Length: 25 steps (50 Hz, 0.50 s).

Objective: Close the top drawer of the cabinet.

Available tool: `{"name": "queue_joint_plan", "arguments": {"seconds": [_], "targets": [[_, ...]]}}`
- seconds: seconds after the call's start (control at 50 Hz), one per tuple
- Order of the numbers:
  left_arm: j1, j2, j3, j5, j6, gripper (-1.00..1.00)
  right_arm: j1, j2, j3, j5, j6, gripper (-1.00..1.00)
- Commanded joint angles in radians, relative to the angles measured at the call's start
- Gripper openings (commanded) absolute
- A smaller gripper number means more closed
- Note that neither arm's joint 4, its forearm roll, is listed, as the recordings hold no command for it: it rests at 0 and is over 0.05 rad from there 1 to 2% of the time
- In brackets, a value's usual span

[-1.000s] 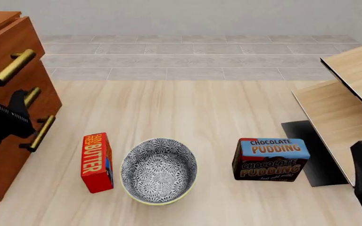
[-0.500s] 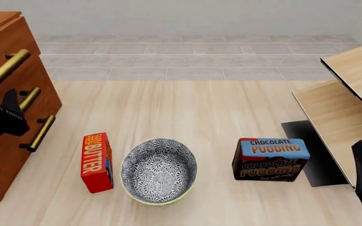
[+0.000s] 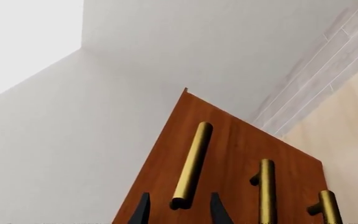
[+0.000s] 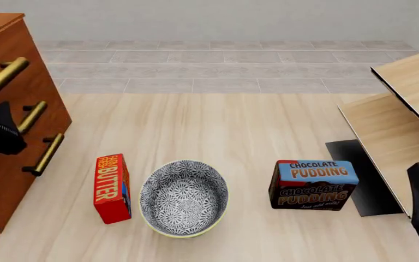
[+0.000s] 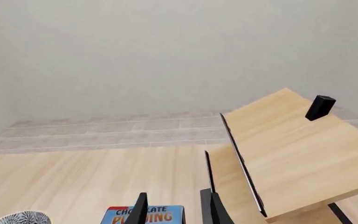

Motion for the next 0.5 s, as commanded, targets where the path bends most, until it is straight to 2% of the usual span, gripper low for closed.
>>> {"name": "queue_joint_plan", "arguments": {"seconds": [0.02,0.5], "targets": [[0.051,-0.013,-0.006,-0.002,0.0,1.0,0.0,0.0,-0.007,0.006,-0.001,1.0],[0.099,-0.025,-0.015,0.029,-0.014,1.0,0.002,0.0,-0.015,0.009,0.003,1.0]]}}
